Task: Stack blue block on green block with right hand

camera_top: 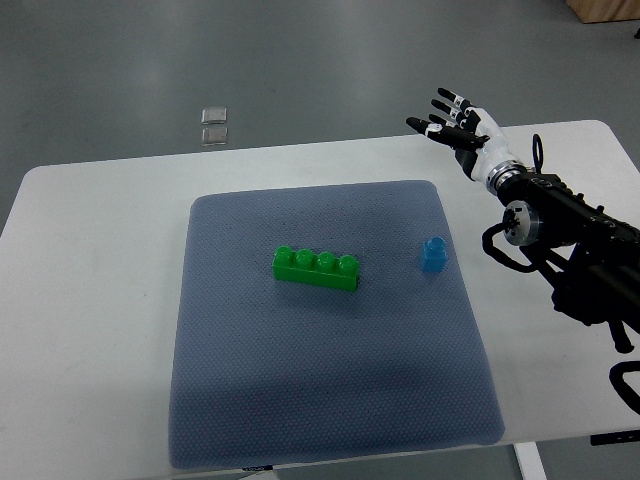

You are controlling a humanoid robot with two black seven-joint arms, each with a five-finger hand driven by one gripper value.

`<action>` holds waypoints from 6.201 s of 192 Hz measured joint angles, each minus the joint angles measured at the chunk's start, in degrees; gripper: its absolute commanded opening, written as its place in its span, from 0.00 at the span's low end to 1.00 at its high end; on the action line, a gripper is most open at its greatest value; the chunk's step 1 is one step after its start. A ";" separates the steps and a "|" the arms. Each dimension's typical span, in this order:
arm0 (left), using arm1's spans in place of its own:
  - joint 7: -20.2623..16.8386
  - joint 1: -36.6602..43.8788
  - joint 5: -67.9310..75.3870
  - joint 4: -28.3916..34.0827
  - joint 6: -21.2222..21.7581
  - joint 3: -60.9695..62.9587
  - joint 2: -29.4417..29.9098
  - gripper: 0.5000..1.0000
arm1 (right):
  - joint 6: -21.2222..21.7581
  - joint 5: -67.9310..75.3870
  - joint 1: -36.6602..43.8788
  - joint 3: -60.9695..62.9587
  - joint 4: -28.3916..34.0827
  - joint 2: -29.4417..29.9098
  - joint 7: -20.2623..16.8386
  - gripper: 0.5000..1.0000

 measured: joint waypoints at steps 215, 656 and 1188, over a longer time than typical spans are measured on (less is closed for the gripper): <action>0.00 -0.02 -0.06 0.66 0.47 -0.01 0.00 1.00 | 2.39 -1.65 -0.38 0.00 -0.04 -0.36 4.00 0.83; 0.00 -0.02 -0.05 0.69 0.45 -0.03 0.00 1.00 | 9.94 -38.78 6.36 -34.63 26.93 -30.55 1.62 0.83; 0.00 -0.03 -0.05 0.69 0.46 -0.02 0.00 1.00 | 9.37 -45.00 9.77 -41.60 25.19 -25.88 -4.16 0.45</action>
